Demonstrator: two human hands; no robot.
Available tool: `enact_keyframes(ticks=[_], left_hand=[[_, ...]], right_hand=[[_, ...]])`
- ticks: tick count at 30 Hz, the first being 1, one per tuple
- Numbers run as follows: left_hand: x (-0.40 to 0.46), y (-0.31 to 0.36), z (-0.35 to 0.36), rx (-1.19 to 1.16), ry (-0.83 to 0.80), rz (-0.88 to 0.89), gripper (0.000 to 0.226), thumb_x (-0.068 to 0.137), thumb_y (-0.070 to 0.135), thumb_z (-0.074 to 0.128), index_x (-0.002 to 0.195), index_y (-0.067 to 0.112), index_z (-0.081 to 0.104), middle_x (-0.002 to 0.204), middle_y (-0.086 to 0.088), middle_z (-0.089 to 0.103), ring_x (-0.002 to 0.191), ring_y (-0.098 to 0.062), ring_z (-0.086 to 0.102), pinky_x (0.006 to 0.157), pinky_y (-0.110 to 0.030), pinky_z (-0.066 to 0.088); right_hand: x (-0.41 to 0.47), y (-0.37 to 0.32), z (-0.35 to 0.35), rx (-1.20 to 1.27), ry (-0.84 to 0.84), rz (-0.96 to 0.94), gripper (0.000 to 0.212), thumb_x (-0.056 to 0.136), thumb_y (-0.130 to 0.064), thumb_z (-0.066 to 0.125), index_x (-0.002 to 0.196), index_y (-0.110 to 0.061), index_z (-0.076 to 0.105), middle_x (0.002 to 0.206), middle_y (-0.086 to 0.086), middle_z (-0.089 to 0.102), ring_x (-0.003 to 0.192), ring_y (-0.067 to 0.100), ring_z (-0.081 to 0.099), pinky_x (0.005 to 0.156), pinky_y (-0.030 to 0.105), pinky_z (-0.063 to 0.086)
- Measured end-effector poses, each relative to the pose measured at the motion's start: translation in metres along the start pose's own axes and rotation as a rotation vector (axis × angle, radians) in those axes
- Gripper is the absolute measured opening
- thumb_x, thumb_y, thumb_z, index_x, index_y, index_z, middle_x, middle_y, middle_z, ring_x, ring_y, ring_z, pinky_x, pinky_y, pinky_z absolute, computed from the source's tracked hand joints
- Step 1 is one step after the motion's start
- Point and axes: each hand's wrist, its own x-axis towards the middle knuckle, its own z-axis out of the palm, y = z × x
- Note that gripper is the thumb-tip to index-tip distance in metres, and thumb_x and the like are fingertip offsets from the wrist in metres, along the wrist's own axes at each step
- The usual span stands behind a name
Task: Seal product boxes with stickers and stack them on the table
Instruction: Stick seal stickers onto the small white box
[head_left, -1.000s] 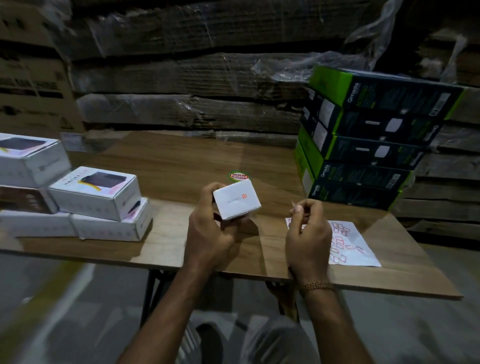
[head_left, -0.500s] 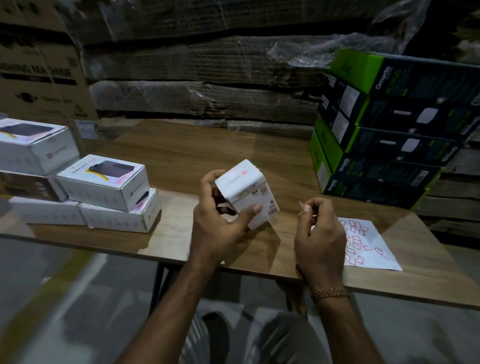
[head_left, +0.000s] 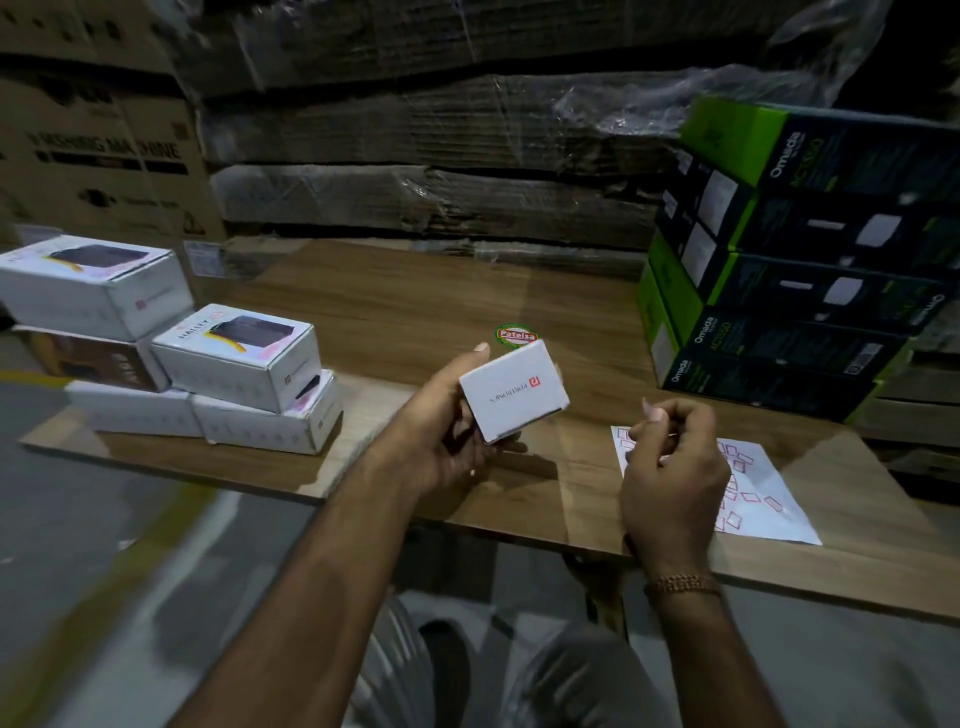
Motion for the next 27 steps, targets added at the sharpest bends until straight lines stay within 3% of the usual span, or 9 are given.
enact_keyframes(ticks=[3,9,14,18,21,23,25,27], left_hand=[[-0.001,0.001,0.002,-0.091,-0.046,-0.032,0.040,0.105,0.044,0.060,0.109,0.007,0.076,0.101,-0.019,0.075,0.069,-0.026,0.072,0.043,-0.025,0.055],[0.000,-0.002,0.006,-0.137,-0.047,-0.056,0.037,0.106,0.037,0.055,0.112,0.007,0.075,0.117,-0.022,0.070,0.088,-0.033,0.069,0.042,-0.023,0.053],[0.002,-0.002,0.006,-0.093,-0.059,-0.055,0.040,0.107,0.041,0.052,0.107,0.009,0.076,0.102,-0.023,0.073,0.056,-0.024,0.070,0.042,-0.020,0.049],[0.003,-0.002,0.004,-0.057,-0.074,-0.036,0.045,0.106,0.051,0.054,0.102,0.012,0.078,0.099,-0.020,0.076,0.067,-0.023,0.068,0.057,-0.026,0.049],[0.000,-0.006,0.006,-0.009,-0.020,0.091,0.037,0.106,0.049,0.058,0.097,0.016,0.073,0.078,-0.008,0.075,0.058,-0.016,0.070,0.063,-0.032,0.055],[0.009,-0.012,0.003,0.088,0.109,0.257,0.032,0.101,0.051,0.067,0.117,0.024,0.064,0.103,-0.007,0.078,0.079,-0.017,0.077,0.058,-0.035,0.060],[0.016,-0.019,-0.005,0.233,0.224,0.506,0.043,0.097,0.052,0.074,0.127,0.030,0.052,0.122,-0.002,0.076,0.101,-0.016,0.077,0.072,-0.039,0.064],[0.019,-0.024,-0.013,0.452,0.287,0.726,0.048,0.095,0.053,0.075,0.129,0.034,0.047,0.119,0.008,0.076,0.107,-0.005,0.074,0.087,-0.037,0.064]], right_hand=[[0.001,-0.001,0.000,-0.011,-0.020,0.002,0.007,0.108,-0.017,0.052,0.103,-0.017,0.057,0.085,-0.004,0.068,0.077,-0.006,0.061,0.063,0.007,0.039],[0.002,-0.002,0.001,-0.026,-0.036,0.004,0.006,0.107,-0.014,0.055,0.102,-0.015,0.059,0.084,-0.013,0.062,0.079,-0.016,0.059,0.062,0.004,0.039],[0.001,-0.001,0.001,-0.044,-0.040,0.001,0.007,0.108,-0.018,0.055,0.103,-0.016,0.059,0.082,-0.016,0.059,0.075,-0.007,0.059,0.060,0.014,0.039],[0.001,-0.001,0.001,-0.040,-0.038,-0.006,0.007,0.108,-0.018,0.055,0.103,-0.016,0.059,0.082,-0.013,0.062,0.076,-0.003,0.061,0.060,0.027,0.043],[0.001,-0.001,0.001,-0.043,-0.036,-0.005,0.006,0.107,-0.018,0.055,0.102,-0.016,0.059,0.082,-0.012,0.062,0.074,-0.002,0.060,0.062,0.031,0.042],[0.001,0.000,0.001,-0.041,-0.035,-0.009,0.006,0.106,-0.017,0.055,0.102,-0.016,0.059,0.083,-0.008,0.065,0.072,0.002,0.061,0.061,0.029,0.040],[0.000,0.000,0.001,-0.032,-0.034,-0.016,0.005,0.106,-0.017,0.055,0.102,-0.016,0.058,0.085,-0.003,0.069,0.073,0.013,0.065,0.061,0.029,0.042],[0.001,0.000,0.001,-0.034,-0.033,-0.018,0.005,0.106,-0.017,0.055,0.102,-0.016,0.059,0.084,-0.002,0.069,0.073,0.017,0.065,0.064,0.034,0.044]])
